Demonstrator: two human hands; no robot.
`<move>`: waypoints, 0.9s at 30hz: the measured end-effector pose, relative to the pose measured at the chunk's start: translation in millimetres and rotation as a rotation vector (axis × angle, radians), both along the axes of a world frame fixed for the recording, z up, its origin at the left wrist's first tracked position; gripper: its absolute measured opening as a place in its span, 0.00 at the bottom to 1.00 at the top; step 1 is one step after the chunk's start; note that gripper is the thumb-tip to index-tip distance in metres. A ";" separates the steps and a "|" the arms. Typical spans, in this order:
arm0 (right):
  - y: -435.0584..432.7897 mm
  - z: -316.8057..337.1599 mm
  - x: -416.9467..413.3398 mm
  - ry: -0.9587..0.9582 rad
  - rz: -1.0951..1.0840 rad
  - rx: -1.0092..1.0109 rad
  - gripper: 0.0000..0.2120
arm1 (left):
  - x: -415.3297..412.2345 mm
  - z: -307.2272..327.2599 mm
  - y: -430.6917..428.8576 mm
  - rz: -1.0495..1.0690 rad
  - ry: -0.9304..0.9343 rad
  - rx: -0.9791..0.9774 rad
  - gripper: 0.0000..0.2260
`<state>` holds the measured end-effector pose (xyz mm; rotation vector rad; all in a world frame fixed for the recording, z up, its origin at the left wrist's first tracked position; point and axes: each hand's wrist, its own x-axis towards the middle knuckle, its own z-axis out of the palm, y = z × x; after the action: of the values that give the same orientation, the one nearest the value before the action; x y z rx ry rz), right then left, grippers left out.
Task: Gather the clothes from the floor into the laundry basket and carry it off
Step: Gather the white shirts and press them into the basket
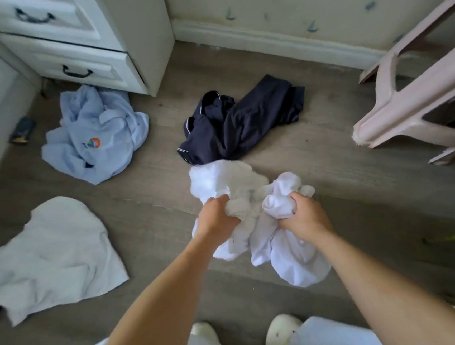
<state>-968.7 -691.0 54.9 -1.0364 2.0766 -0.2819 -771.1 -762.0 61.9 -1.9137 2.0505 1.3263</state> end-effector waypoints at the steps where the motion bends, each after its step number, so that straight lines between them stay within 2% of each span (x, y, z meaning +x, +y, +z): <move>1: -2.1 24.3 5.4 0.002 0.029 0.020 0.11 | 2.8 20.1 2.4 0.022 0.014 0.027 0.10; 8: 3.2 194.7 50.1 -0.009 0.106 -0.011 0.11 | 44.4 179.5 27.1 0.196 0.103 0.086 0.12; 14: -4.9 289.4 95.4 -0.035 0.178 -0.061 0.15 | 98.3 276.8 31.6 0.300 0.077 0.011 0.10; 18: -12.0 324.1 134.6 -0.074 0.264 -0.104 0.15 | 138.8 315.5 46.2 0.358 0.040 -0.073 0.12; 21: -15.5 344.2 177.5 -0.096 0.438 -0.163 0.14 | 180.2 340.2 71.1 0.460 -0.035 -0.135 0.16; 24: -10.6 359.7 222.0 -0.099 0.649 -0.211 0.16 | 216.1 360.5 110.9 0.627 -0.087 -0.198 0.13; 27: 14.1 374.0 267.0 -0.139 0.853 -0.223 0.31 | 244.2 382.1 169.9 0.801 -0.140 -0.202 0.08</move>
<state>-701.7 -676.9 429.0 -1.8632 1.3374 -0.1371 -526.9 -592.1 444.1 -2.9956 1.4227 1.0243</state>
